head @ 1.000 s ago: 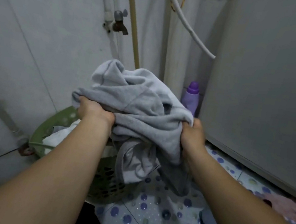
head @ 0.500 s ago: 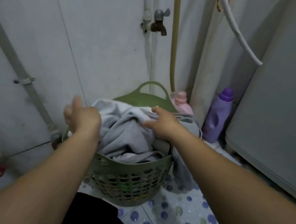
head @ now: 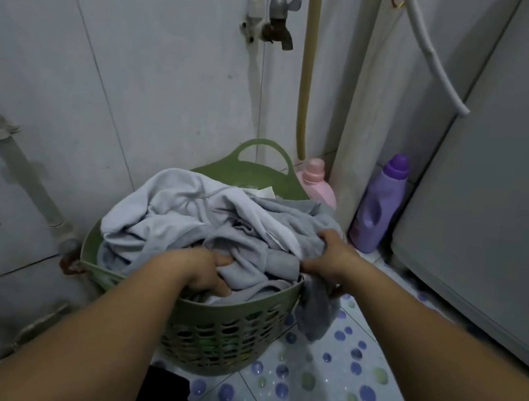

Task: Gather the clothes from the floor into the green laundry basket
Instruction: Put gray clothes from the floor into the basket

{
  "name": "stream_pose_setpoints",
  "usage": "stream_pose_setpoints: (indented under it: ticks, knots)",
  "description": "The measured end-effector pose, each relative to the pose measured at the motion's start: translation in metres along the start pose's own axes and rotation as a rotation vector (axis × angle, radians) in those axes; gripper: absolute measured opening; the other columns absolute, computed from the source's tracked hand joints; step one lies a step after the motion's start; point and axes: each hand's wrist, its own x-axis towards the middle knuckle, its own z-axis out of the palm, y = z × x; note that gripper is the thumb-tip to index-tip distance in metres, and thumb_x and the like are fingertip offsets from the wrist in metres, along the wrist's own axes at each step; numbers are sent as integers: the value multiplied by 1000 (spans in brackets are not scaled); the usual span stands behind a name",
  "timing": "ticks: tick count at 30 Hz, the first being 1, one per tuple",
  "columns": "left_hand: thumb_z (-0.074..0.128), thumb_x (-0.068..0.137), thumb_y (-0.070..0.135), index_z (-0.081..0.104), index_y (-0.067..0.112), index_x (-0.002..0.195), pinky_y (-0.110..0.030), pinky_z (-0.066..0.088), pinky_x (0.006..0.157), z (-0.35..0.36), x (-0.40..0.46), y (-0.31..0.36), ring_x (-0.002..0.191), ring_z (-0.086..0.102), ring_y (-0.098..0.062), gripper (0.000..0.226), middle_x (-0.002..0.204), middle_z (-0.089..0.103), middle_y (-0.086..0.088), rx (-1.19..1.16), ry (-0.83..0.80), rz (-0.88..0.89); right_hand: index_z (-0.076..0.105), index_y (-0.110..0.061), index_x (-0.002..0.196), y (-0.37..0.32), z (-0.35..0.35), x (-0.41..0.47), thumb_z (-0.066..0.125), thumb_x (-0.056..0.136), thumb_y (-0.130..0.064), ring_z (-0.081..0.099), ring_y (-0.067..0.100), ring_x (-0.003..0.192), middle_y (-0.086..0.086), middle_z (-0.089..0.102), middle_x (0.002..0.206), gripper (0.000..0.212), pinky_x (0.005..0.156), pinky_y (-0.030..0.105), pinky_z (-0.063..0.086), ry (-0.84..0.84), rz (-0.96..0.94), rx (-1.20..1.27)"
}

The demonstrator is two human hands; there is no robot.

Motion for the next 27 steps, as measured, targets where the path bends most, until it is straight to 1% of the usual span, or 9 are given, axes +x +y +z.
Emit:
stream_pose_setpoints:
  ticks: [5,10,13,17,21,22,24,26,27]
  knots:
    - [57,91,37,25,32,150,-42,35,112,1,2,1,137,36,-32,67,159,23,-6,-29,-35,-12,53,-13,110,-8,6,7,47,86,-13,57,34,102,15,61,116,25,78,34,44,376,-159,-244]
    - [58,91,39,27,30,149,-45,31,115,3,7,-2,142,29,-33,67,159,20,-9,-50,17,-22,49,-17,98,-56,-22,-9,37,94,-11,48,23,83,3,52,93,14,68,28,34,550,-380,76]
    - [58,88,47,23,33,150,-49,29,115,5,11,-6,143,26,-35,73,160,19,-9,-35,99,-43,50,-11,102,-94,-37,-28,46,90,-4,52,18,89,5,55,98,15,64,21,43,492,-549,355]
    - [68,78,52,19,32,151,-50,26,117,4,14,-10,144,19,-38,90,159,12,-13,-156,203,-107,53,-19,90,-131,-39,-43,53,84,3,57,20,91,3,60,92,23,90,40,51,305,-727,809]
    - [73,74,50,22,33,150,-50,27,116,4,11,-9,143,19,-38,93,159,10,-13,-198,206,-109,53,-25,92,-114,-30,-28,53,84,1,61,20,90,4,63,96,27,84,36,55,107,-651,1235]
    - [75,71,49,24,34,149,-51,29,115,5,11,-10,143,21,-39,95,159,12,-12,-229,213,-100,52,-28,94,-100,-26,-19,56,84,-9,62,20,93,3,64,99,21,86,38,55,164,-554,1167]
    - [78,68,47,26,35,149,-51,31,114,7,10,-12,144,20,-38,97,160,13,-10,-270,228,-93,51,-28,97,-65,-25,1,56,84,-27,60,24,99,6,62,109,14,88,41,52,331,-293,613]
    - [76,72,45,24,34,149,-51,30,115,8,9,-12,145,19,-38,94,161,11,-10,-251,223,-93,53,-17,110,-32,-23,13,59,82,-25,56,32,104,15,57,118,30,82,38,49,306,-59,-78]
    - [75,74,45,24,34,150,-50,29,115,8,10,-12,145,19,-37,92,161,11,-10,-243,218,-89,52,-13,119,-21,-22,15,61,79,-21,53,36,110,17,53,123,41,83,37,49,290,-18,-268]
